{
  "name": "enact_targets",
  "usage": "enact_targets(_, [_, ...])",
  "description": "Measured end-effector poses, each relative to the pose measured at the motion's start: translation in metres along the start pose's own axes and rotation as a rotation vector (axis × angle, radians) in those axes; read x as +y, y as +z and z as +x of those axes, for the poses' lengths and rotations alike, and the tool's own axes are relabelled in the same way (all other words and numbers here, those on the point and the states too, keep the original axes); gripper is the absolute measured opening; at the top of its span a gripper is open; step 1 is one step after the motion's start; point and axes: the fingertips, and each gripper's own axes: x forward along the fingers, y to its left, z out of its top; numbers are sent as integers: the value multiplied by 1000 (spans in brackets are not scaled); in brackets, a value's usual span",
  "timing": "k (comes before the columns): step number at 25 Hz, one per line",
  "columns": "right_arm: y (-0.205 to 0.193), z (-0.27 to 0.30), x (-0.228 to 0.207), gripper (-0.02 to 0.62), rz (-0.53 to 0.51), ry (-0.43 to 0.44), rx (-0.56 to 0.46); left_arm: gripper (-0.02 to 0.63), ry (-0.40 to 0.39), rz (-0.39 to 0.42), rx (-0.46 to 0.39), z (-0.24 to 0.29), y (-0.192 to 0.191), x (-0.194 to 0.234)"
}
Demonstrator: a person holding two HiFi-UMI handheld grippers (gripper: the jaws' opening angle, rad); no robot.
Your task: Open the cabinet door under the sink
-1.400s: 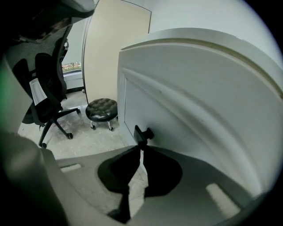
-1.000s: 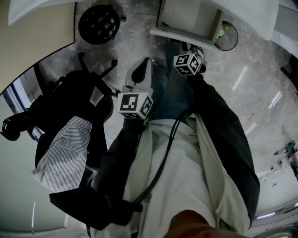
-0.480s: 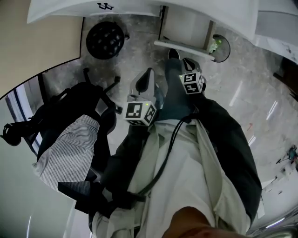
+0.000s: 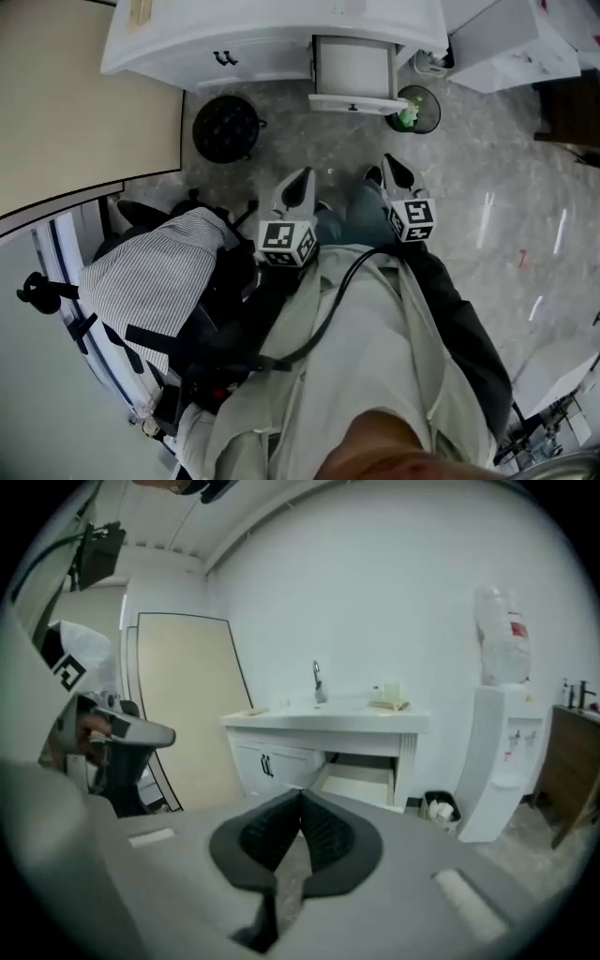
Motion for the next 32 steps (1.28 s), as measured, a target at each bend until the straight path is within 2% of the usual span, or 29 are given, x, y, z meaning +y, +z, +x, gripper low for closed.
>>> enact_targets(3, [27,-29,8,2,6,40,-81,8,-39,57,-12,-6,7,-18])
enact_targets(6, [34,-51,9,2,59,44,-126,8,-39,87,-24,-13,10,-33])
enact_targets(10, [30,-76,9,2,62,74,-122,8,-47,121,-9,-16,4,-61])
enact_targets(15, [19,-114,4,2,92,144,-95,8,-64,118,16,-14,-17,-108])
enact_targets(22, [-7,-139,-19,2,84,187,-42,8,-16,98,11,-14,-36,-140])
enact_targets(32, [-22,-143,2,2,37,326,-5,8,84,61,-9,-42,-57,-142])
